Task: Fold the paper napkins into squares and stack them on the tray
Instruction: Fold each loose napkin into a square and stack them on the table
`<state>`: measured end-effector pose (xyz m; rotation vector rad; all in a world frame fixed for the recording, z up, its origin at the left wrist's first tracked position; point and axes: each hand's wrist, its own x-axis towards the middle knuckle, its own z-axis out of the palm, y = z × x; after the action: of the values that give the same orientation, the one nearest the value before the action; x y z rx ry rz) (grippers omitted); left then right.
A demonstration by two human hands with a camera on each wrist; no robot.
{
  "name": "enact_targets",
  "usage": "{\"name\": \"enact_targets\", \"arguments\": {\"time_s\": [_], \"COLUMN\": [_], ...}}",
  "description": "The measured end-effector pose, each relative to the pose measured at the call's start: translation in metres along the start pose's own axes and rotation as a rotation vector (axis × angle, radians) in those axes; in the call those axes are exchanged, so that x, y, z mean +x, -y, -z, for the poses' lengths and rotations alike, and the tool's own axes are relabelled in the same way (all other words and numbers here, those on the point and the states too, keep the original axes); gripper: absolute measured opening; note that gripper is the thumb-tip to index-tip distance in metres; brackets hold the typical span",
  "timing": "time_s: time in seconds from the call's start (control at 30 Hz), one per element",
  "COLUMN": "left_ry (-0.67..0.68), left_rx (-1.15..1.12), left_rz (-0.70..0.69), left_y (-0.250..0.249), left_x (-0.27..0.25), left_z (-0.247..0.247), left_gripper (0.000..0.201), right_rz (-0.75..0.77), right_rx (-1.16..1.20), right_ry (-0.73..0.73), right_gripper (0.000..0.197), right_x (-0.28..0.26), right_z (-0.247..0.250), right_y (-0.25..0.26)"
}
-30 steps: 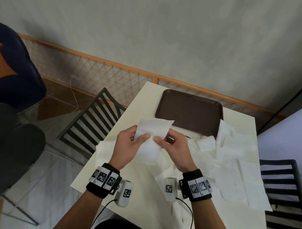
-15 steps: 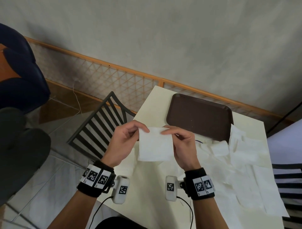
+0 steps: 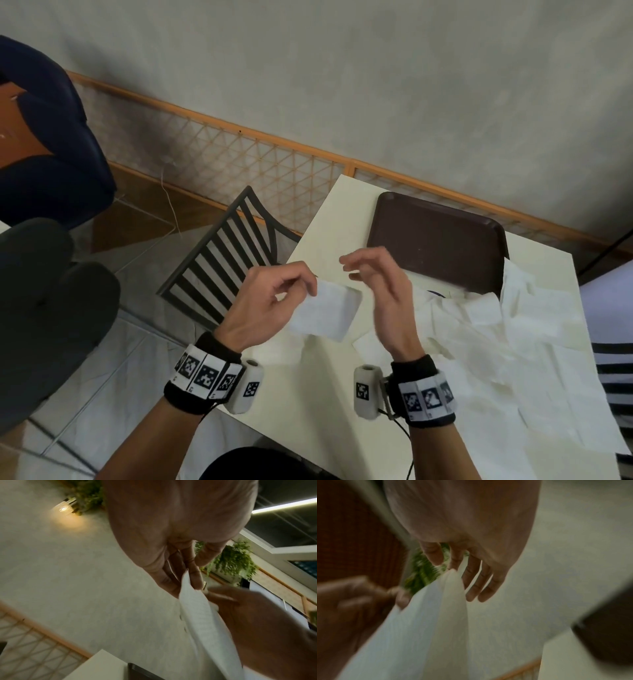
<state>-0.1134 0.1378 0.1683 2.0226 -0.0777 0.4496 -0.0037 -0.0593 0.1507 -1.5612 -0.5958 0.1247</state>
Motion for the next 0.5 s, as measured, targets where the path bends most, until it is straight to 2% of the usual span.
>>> {"name": "enact_targets", "arguments": {"time_s": [0.03, 0.1, 0.13, 0.2, 0.23, 0.3, 0.4, 0.5], "left_ry": [0.020, 0.043, 0.034, -0.042, -0.099, -0.199, -0.273, -0.287], "left_rx": [0.026, 0.075, 0.087, 0.080, 0.067, 0.050, 0.043, 0.052], "left_rz": [-0.033, -0.078, -0.083, -0.061, -0.042, 0.010, 0.107, 0.258], "left_y": [-0.002, -0.001, 0.001, 0.004, 0.006, 0.010, 0.022, 0.043], "left_x": [0.002, 0.005, 0.005, 0.004, 0.003, -0.001, -0.007, -0.011], "left_z": [0.000, -0.001, -0.001, 0.000, 0.000, 0.000, -0.002, -0.006], "left_gripper": [0.027, 0.025, 0.025, 0.025, 0.024, 0.022, 0.020, 0.018], "right_rz": [0.086, 0.276, 0.351, 0.426, 0.425, 0.321, 0.041, -0.187], "right_rx": [-0.229, -0.658, -0.789, -0.869, -0.853, -0.744, -0.455, -0.141], "right_ry": [0.041, 0.116, 0.123, 0.072, 0.035, -0.021, -0.109, -0.035], "right_gripper": [0.026, 0.039, 0.044, 0.040, 0.037, 0.034, 0.037, 0.024], "right_x": [0.001, 0.001, 0.001, 0.002, 0.002, 0.004, 0.001, -0.008], "right_z": [-0.007, -0.022, -0.029, -0.036, -0.035, -0.031, -0.033, -0.046], "right_y": [0.003, 0.003, 0.001, -0.005, -0.009, -0.015, -0.020, -0.029]}}
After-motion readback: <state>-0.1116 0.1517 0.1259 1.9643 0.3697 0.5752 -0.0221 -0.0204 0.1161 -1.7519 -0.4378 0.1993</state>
